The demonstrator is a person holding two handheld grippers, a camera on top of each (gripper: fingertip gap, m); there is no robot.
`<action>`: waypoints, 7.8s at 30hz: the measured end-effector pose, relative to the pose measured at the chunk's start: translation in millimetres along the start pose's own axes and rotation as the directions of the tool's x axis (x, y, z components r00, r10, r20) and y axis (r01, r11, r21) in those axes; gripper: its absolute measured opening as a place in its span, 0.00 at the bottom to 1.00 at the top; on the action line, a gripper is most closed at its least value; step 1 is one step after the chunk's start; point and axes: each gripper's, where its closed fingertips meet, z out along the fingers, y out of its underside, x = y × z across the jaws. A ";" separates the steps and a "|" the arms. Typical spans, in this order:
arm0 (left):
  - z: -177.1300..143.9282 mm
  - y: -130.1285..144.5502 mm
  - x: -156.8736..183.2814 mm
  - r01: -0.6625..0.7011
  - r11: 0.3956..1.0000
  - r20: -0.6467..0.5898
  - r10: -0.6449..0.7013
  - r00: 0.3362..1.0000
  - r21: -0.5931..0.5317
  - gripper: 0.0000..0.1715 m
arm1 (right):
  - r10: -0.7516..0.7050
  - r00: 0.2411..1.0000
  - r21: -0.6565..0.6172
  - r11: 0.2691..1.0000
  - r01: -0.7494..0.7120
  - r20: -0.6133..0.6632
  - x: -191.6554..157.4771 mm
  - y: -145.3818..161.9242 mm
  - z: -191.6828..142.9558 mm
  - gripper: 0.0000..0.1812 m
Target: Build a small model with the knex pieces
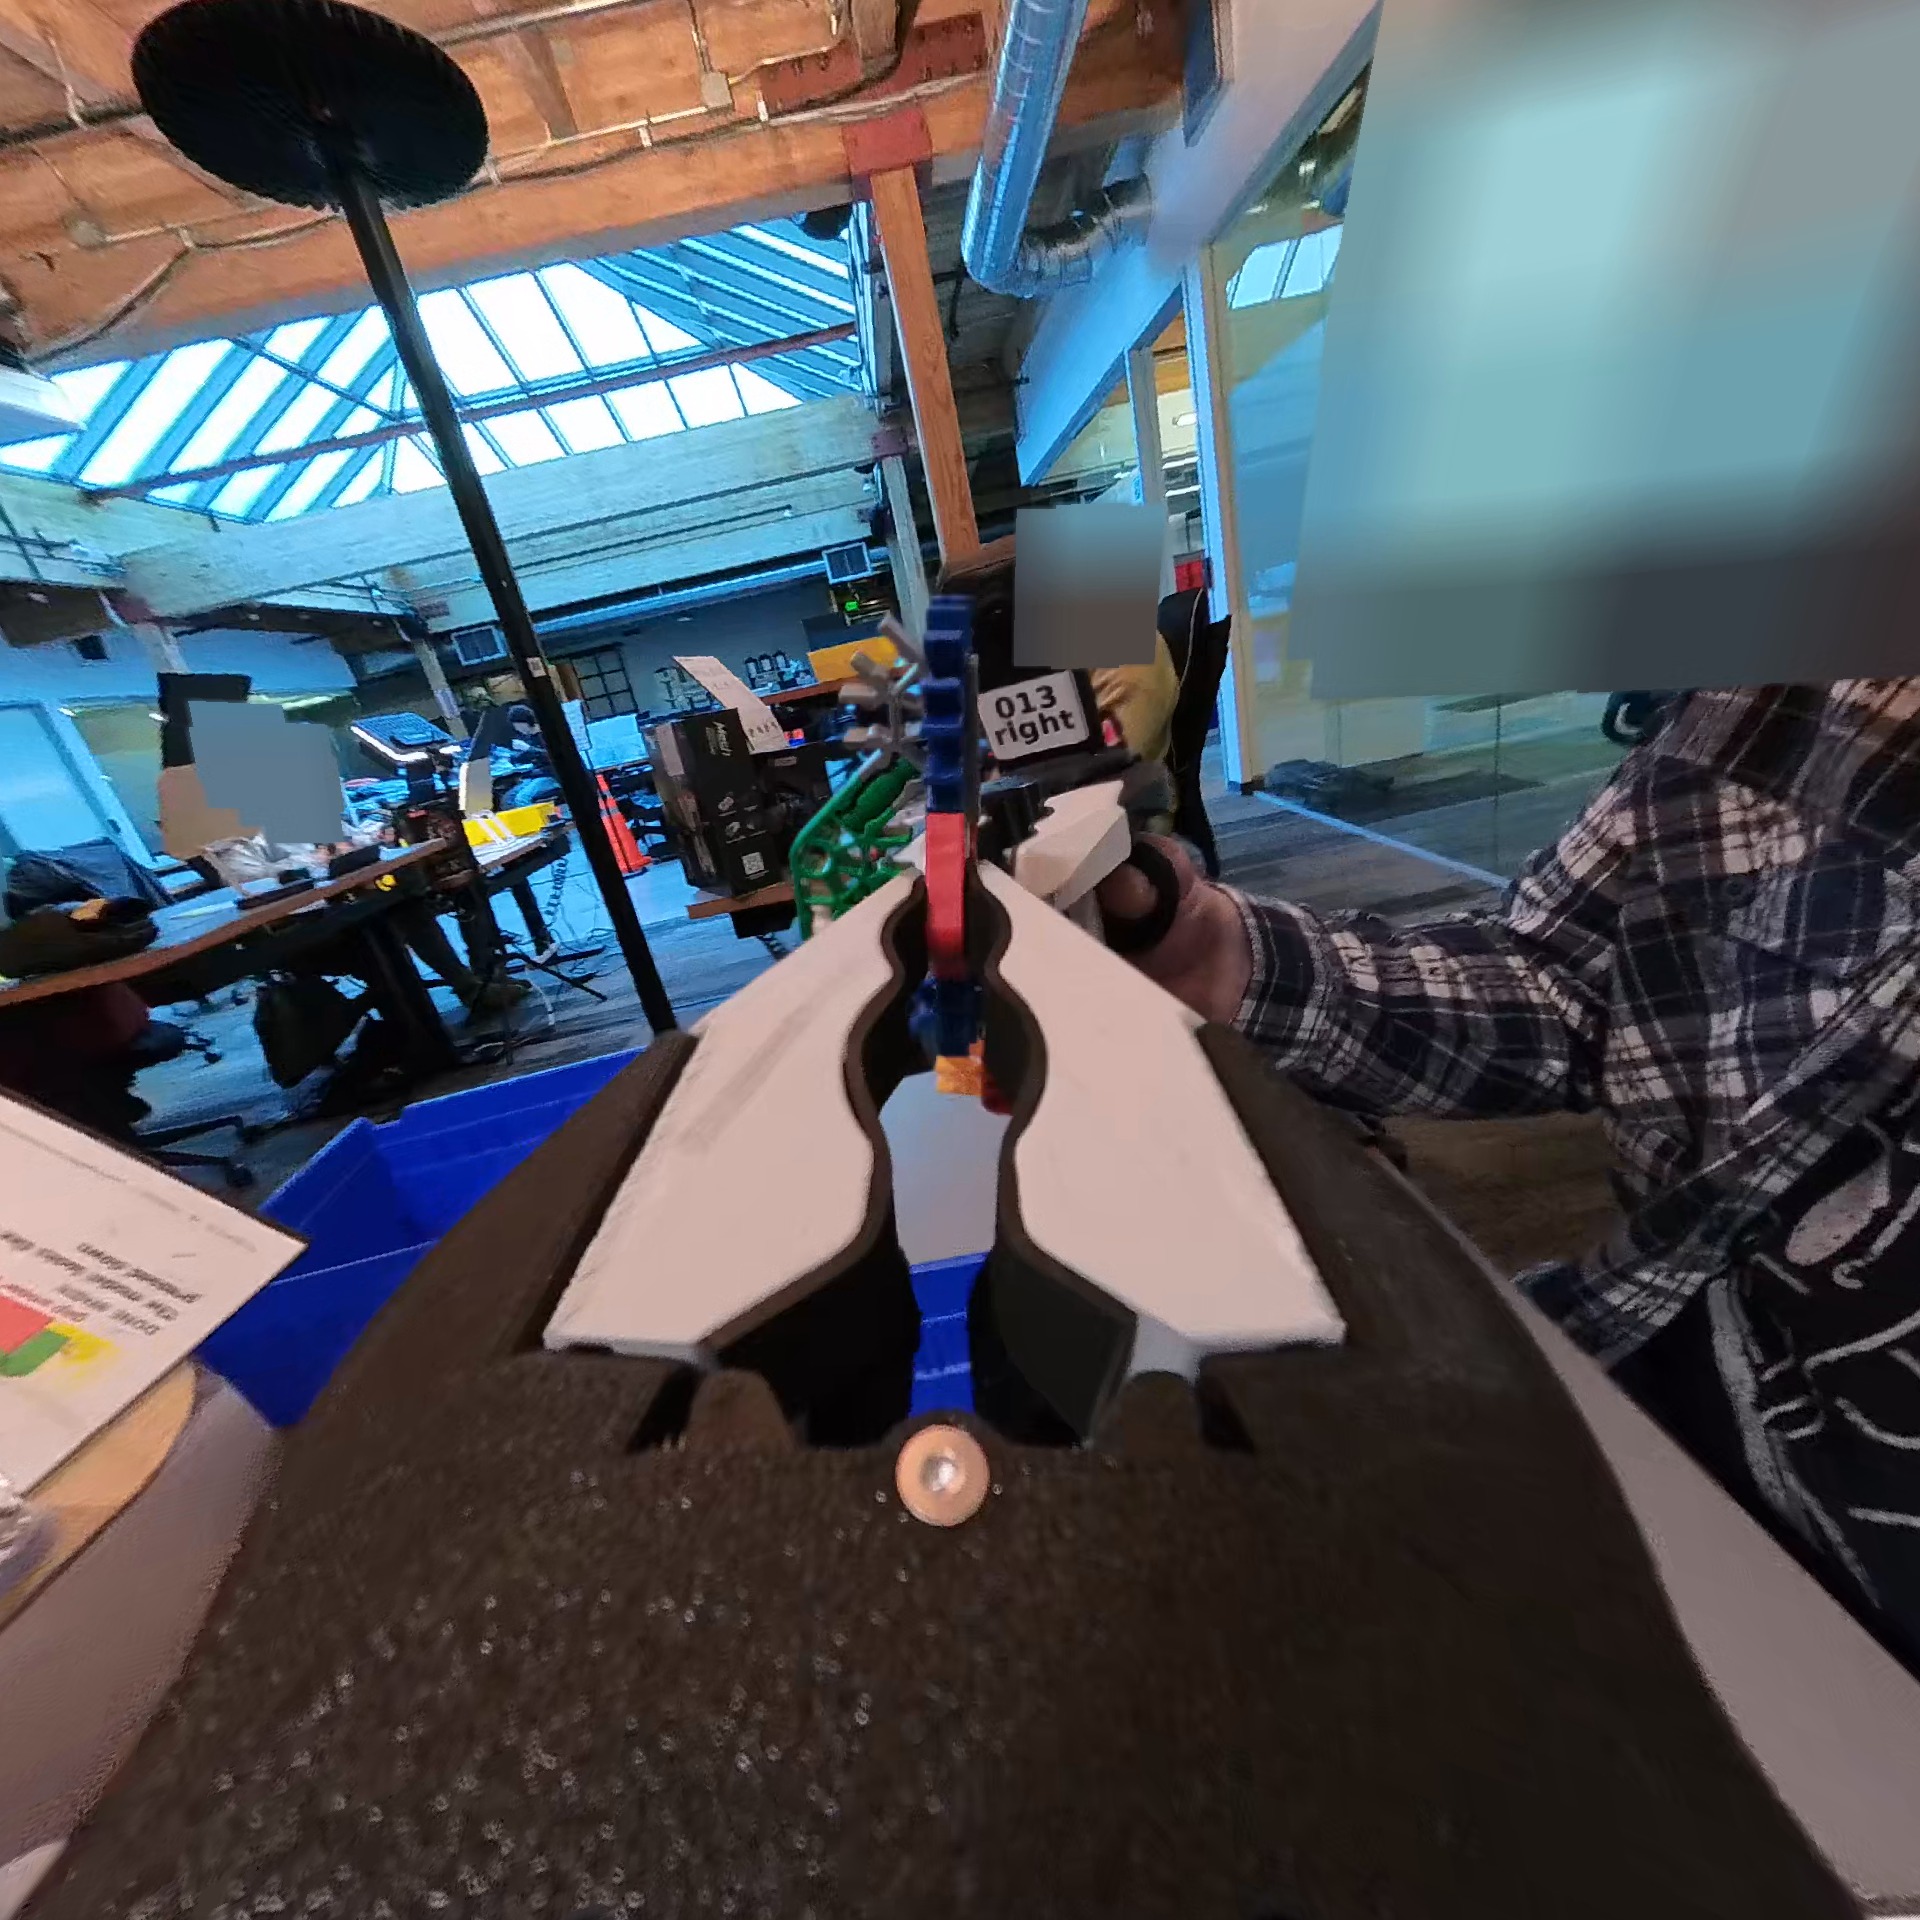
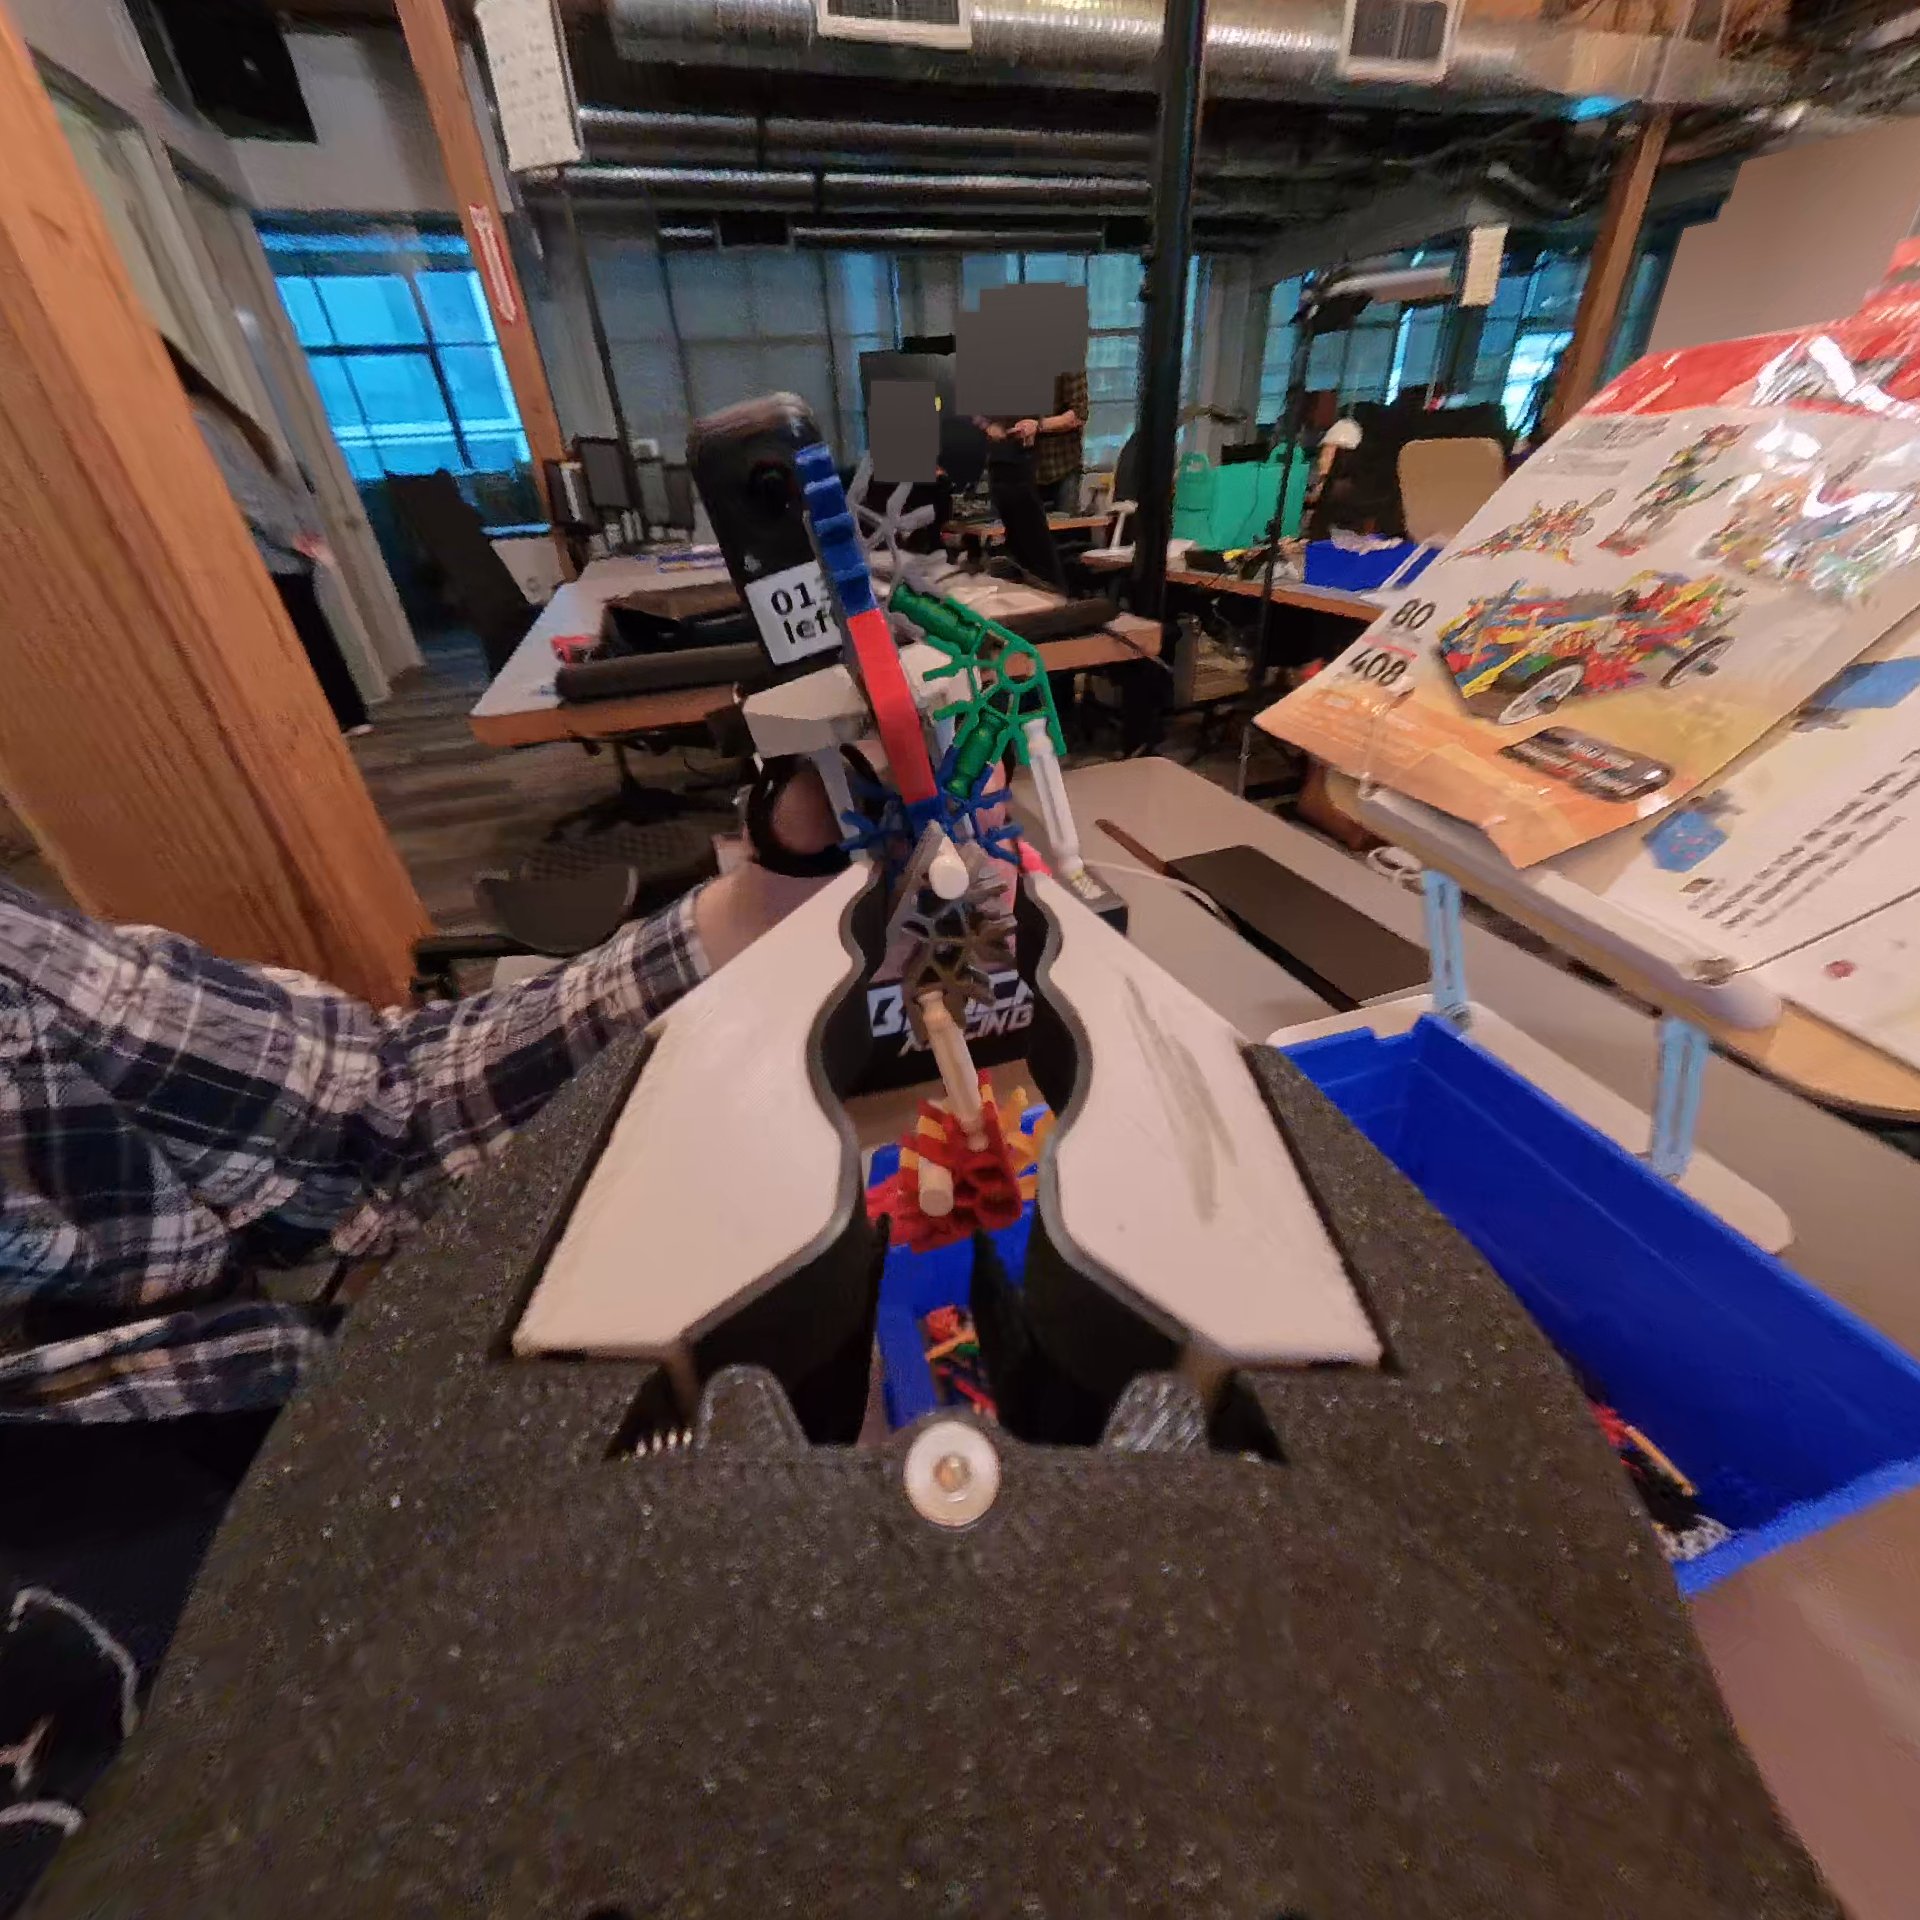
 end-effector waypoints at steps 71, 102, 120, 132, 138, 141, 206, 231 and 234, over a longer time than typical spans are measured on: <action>42.4 12.3 16.2 -0.091 0.994 0.048 0.094 0.994 -0.064 0.29 | -0.426 0.878 -0.184 0.902 0.392 -0.218 2.7 14.2 8.2 0.11; 46.9 1.4 -13.8 -0.119 0.971 0.344 0.186 0.920 -0.206 0.29 | -0.651 0.705 -0.565 0.706 0.426 -0.282 60.2 62.6 6.5 0.10; 16.7 1.9 -38.4 0.011 0.981 0.382 0.064 0.922 -0.192 0.30 | 0.162 0.969 -0.442 0.867 -0.229 -0.184 -24.8 149.5 -95.9 0.11; 29.0 44.9 -42.3 0.100 0.956 0.340 0.000 0.940 -0.276 0.30 | 0.156 0.944 -0.661 0.681 -0.316 -0.291 -24.5 249.8 -123.4 0.21; 34.1 70.6 -44.3 0.144 0.936 0.323 -0.035 0.946 -0.321 0.30 | 0.084 0.952 -0.666 0.696 -0.269 -0.296 -12.5 237.9 -121.9 0.27; 35.8 80.2 -44.2 0.172 0.929 0.309 -0.066 0.949 -0.328 0.30 | 0.043 0.954 -0.638 0.734 -0.232 -0.298 -2.1 213.4 -120.4 0.28; 42.1 77.9 5.9 0.119 0.890 0.055 -0.105 0.993 -0.441 0.01 | -0.306 0.951 -0.300 0.911 0.282 -0.036 18.7 32.0 -28.3 0.09; 36.1 79.9 -6.2 0.106 0.890 0.106 -0.065 0.992 -0.444 0.04 | -0.434 0.900 -0.370 0.843 0.391 -0.038 19.4 28.7 -16.8 0.03; 37.6 79.7 -14.5 0.126 0.907 0.140 -0.076 0.987 -0.403 0.04 | -0.456 0.884 -0.369 0.843 0.392 -0.102 27.3 27.0 -16.1 0.03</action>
